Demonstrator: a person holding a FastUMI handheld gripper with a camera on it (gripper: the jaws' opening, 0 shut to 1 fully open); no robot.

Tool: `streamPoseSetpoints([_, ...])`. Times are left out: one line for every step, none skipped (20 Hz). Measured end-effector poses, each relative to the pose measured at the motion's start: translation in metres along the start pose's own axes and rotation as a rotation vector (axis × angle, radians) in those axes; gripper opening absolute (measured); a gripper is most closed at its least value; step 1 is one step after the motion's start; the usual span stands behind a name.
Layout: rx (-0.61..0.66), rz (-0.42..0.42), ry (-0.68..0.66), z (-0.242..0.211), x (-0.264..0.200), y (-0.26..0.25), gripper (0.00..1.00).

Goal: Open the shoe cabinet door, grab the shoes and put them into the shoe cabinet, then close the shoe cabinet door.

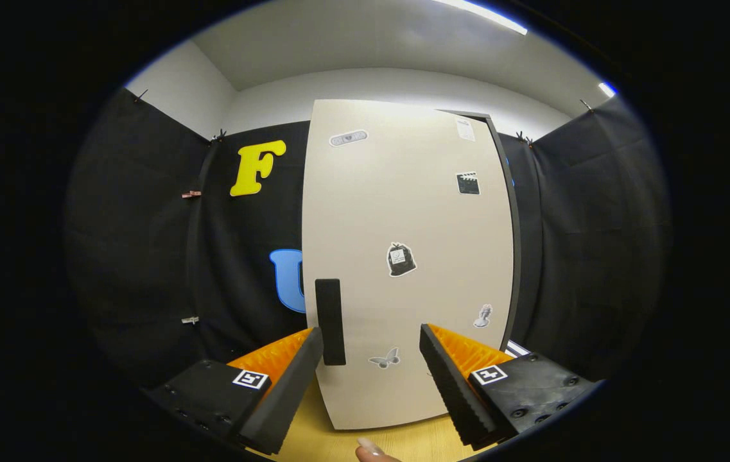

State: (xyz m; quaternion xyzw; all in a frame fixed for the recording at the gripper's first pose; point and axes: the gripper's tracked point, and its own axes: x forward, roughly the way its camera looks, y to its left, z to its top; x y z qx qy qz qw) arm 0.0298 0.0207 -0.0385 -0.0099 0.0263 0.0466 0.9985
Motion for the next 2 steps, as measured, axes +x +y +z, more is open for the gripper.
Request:
streamPoseSetpoints([0.0, 0.0, 0.0, -0.0005, 0.0001, 0.0002, 0.99])
streamPoseSetpoints([-0.002, -0.002, 0.0, -0.0013, 0.0009, -0.0005, 0.99])
